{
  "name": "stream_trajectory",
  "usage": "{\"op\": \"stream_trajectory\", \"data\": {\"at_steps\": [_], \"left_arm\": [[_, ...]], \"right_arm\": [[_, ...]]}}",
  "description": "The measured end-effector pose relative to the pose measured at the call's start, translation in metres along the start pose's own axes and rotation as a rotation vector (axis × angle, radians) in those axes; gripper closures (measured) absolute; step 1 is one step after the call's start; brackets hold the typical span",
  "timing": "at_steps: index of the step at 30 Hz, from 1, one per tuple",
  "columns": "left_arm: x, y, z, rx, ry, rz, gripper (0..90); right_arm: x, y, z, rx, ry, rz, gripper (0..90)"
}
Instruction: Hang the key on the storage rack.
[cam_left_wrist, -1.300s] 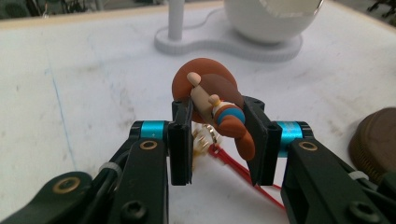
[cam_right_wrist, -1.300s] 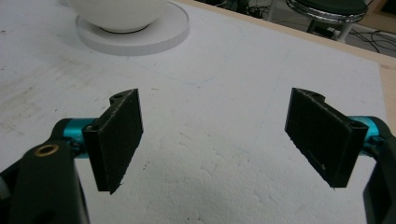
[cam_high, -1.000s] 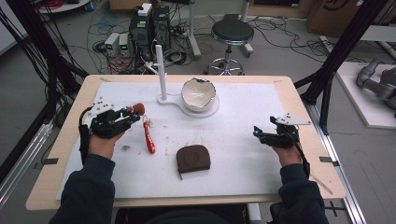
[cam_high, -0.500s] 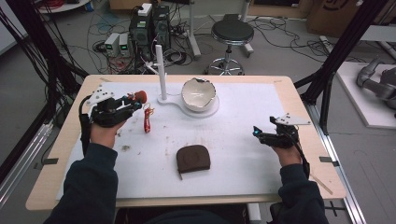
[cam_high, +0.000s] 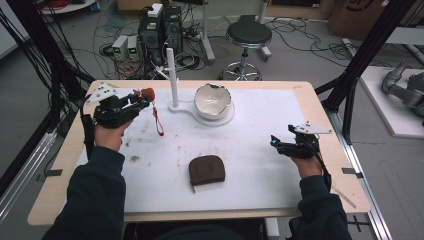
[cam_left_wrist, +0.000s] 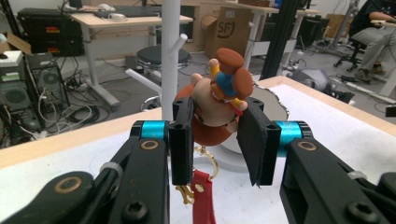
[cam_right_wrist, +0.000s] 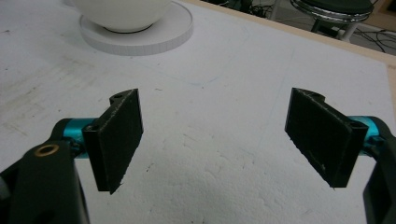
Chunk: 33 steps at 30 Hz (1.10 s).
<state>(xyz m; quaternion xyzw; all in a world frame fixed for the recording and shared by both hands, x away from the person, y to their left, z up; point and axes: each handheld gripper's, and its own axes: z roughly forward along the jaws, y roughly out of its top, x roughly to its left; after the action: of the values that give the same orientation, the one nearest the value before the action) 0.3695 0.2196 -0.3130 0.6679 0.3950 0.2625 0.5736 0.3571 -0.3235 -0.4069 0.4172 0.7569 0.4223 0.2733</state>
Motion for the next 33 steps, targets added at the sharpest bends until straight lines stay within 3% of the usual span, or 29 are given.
{"op": "stream_trajectory", "data": {"at_steps": [22,33], "left_arm": [[-0.005,0.058,0.03,-0.026,0.007,0.058,66.5],[-0.003,0.07,0.051,-0.025,0.018,0.058,66.7]], "right_arm": [[-0.001,0.0,0.001,-0.001,0.008,0.003,19.4],[-0.002,-0.001,0.002,-0.001,0.012,0.007,19.4]]}}
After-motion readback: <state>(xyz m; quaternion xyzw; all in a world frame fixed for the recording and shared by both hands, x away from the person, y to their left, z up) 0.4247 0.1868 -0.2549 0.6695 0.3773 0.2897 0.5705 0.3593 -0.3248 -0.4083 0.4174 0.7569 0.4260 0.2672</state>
